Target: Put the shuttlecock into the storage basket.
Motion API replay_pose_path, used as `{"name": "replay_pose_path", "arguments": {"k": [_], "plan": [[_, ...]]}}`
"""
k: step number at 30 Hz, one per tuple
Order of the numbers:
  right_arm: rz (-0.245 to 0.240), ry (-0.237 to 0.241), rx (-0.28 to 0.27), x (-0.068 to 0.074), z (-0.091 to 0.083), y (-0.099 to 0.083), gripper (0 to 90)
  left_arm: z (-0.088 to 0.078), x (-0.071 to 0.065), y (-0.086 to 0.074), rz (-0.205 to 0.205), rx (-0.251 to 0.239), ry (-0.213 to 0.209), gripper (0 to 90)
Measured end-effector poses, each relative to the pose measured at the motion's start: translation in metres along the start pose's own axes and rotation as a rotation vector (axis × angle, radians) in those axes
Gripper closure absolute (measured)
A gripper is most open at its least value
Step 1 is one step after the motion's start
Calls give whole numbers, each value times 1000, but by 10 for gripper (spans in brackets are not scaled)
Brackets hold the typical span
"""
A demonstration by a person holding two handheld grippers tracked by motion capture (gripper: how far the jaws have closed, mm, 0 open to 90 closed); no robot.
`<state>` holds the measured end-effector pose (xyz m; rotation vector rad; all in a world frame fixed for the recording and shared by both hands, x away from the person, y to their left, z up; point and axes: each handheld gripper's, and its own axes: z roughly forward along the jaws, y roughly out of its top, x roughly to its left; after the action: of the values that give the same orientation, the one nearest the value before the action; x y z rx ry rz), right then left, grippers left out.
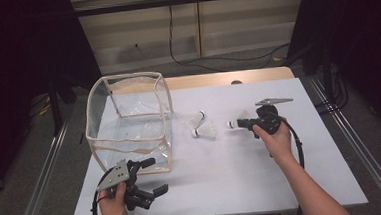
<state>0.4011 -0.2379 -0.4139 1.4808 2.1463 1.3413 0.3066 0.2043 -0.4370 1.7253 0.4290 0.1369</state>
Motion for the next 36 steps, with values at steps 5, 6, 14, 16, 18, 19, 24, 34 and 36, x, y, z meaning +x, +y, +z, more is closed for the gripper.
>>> {"name": "replay_pose_path", "arguments": {"k": [5, 6, 14, 16, 18, 19, 24, 34, 36], "plan": [[-4, 13, -4, 2, 3, 1, 900, 0, 0, 0, 0, -3, 1, 18], [-3, 15, -5, 3, 3, 2, 900, 0, 0, 0, 0, -2, 1, 18], [-16, 21, -4, 6, 7, 5, 900, 0, 0, 0, -2, 0, 0, 18], [-16, 21, 0, 7, 7, 5, 900, 0, 0, 0, -1, 0, 0, 19], [-20, 21, -4, 8, 8, 6, 899, 0, 0, 0, -2, -3, -1, 19], [-20, 20, -3, 8, 9, 6, 900, 0, 0, 0, -2, -3, -1, 19], [-20, 16, -3, 9, 11, 6, 900, -1, 1, 0, -1, -3, -1, 18], [-32, 22, -1, 13, 14, 9, 900, 0, 1, 0, 0, -1, 1, 19], [-31, 24, -3, 13, 15, 10, 899, 0, 1, 0, -3, -2, 0, 18]]}}
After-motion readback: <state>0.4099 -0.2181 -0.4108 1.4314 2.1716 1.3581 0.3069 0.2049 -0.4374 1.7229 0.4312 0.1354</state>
